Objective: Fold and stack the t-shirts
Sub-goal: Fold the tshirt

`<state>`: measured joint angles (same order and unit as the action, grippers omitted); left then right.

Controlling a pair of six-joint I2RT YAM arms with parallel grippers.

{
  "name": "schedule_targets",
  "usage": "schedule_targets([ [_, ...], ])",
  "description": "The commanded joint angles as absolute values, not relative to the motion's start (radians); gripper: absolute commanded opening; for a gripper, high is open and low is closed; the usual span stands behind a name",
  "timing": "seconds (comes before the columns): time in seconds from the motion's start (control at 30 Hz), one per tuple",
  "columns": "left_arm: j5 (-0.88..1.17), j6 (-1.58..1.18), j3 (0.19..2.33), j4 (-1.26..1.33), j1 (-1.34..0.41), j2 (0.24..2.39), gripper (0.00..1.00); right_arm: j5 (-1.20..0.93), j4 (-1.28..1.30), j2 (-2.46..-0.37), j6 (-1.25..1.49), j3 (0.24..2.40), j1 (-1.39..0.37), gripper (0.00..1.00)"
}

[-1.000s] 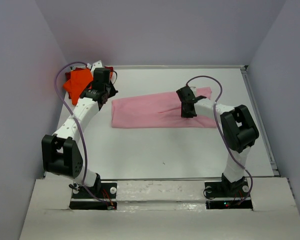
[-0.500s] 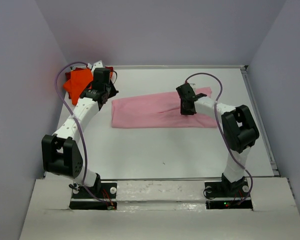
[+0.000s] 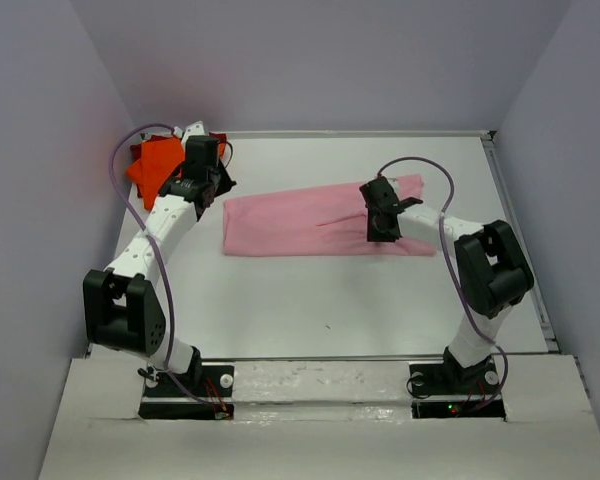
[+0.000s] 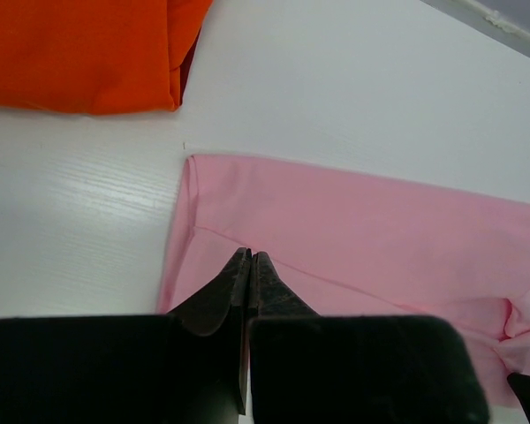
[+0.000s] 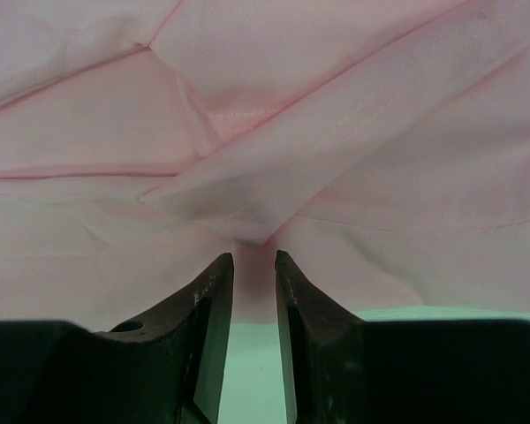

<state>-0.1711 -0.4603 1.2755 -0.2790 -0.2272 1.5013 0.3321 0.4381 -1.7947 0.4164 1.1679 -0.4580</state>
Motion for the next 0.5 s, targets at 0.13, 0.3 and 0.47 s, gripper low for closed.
schedule_targets([
  [0.13,-0.169,-0.446,1.266,-0.259,-0.221,1.465,0.10,0.308,0.405,-1.796,0.437,1.134,-0.463,0.31],
  [0.3,-0.172,-0.445,1.266,-0.259,-0.219,1.468,0.10,0.308,0.399,-1.844,0.437,1.161,-0.463,0.31],
  [0.47,-0.173,-0.443,1.266,-0.259,-0.221,1.468,0.10,0.316,0.403,-1.882,0.426,1.207,-0.463,0.31],
])
